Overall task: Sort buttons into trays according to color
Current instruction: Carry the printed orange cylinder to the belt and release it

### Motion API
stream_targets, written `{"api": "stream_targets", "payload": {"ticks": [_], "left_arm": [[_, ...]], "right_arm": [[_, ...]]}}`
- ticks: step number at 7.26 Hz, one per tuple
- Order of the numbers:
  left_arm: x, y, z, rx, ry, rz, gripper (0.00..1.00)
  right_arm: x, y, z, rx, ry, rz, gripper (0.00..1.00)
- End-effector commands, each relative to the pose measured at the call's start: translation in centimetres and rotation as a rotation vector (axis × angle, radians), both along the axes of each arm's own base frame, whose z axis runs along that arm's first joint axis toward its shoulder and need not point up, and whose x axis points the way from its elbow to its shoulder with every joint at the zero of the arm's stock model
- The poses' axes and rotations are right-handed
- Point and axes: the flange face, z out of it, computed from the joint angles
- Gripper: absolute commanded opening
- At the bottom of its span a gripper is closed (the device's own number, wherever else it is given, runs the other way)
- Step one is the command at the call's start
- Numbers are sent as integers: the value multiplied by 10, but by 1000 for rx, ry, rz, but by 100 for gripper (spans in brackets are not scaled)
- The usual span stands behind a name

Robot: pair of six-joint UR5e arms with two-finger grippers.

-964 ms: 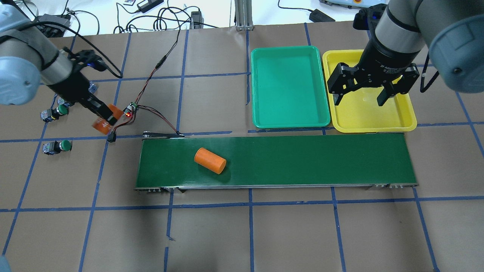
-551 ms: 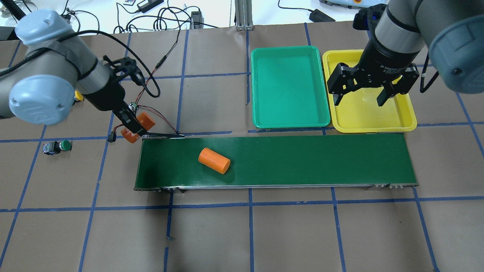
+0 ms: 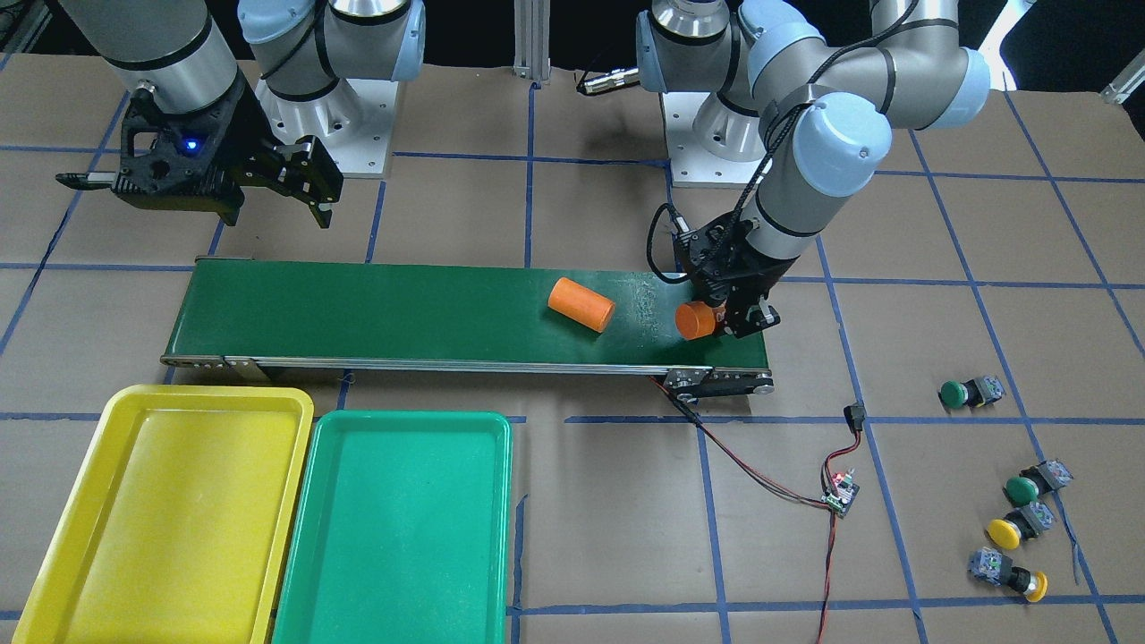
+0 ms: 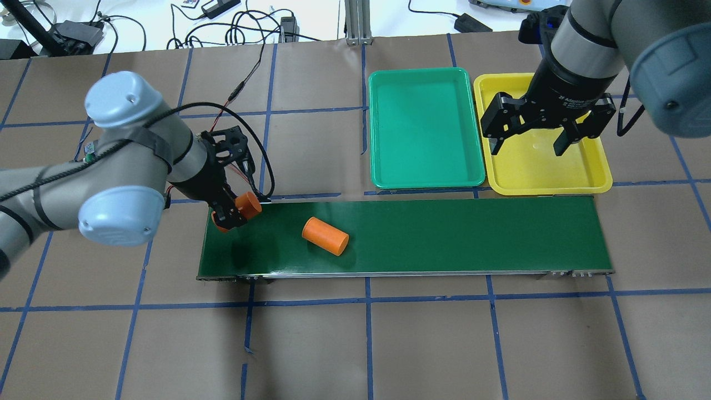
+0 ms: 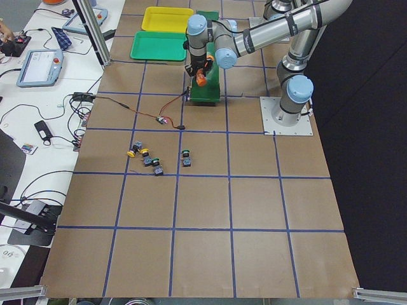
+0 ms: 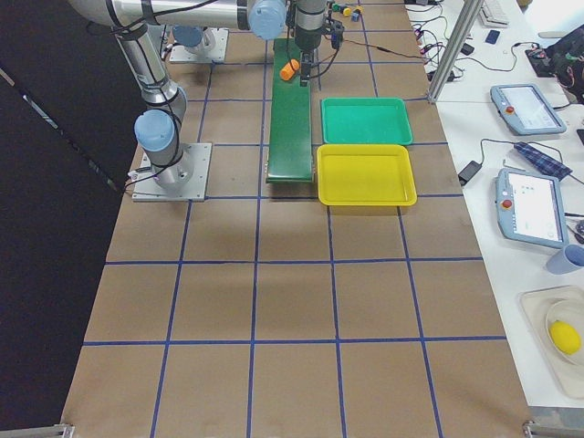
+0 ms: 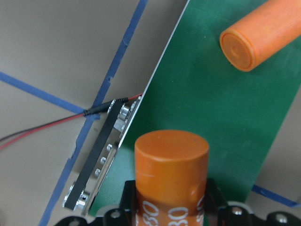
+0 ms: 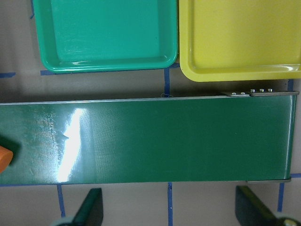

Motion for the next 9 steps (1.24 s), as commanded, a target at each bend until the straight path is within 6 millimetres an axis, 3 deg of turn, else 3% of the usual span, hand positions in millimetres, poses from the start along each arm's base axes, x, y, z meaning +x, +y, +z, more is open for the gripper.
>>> {"api": "stream_targets", "payload": {"ticks": [1,2,3,4,5,6,7,8,9], "left_arm": [[-16,13,6,-115,-12,-42,100],[-9,20,22,-149,-89,-65,100],[3,15,34,-176,-122,-48,100],[33,2,40,-187,-122,13,100],[101,-23,39,-176,-125,159,100],[157,-38,37,-165,-106,286,100],[214,-47,22,-123,-70,402,100],[267,-56,12,-91,-70,461,100],[305,-74,10,-101,-81,410,100]], "right_arm": [[0,-1,1,-6,-2,-1,100],[1,0,1,-5,0,2,100],[0,0,1,-6,-5,-1,100],[1,-1,0,-5,0,0,100],[1,-1,0,-6,-2,-1,100],[0,0,-1,5,0,-3,100],[1,-2,0,-6,-3,-3,100],[2,-2,-1,-5,-11,-3,100],[2,-1,-1,-3,-15,0,100]]}}
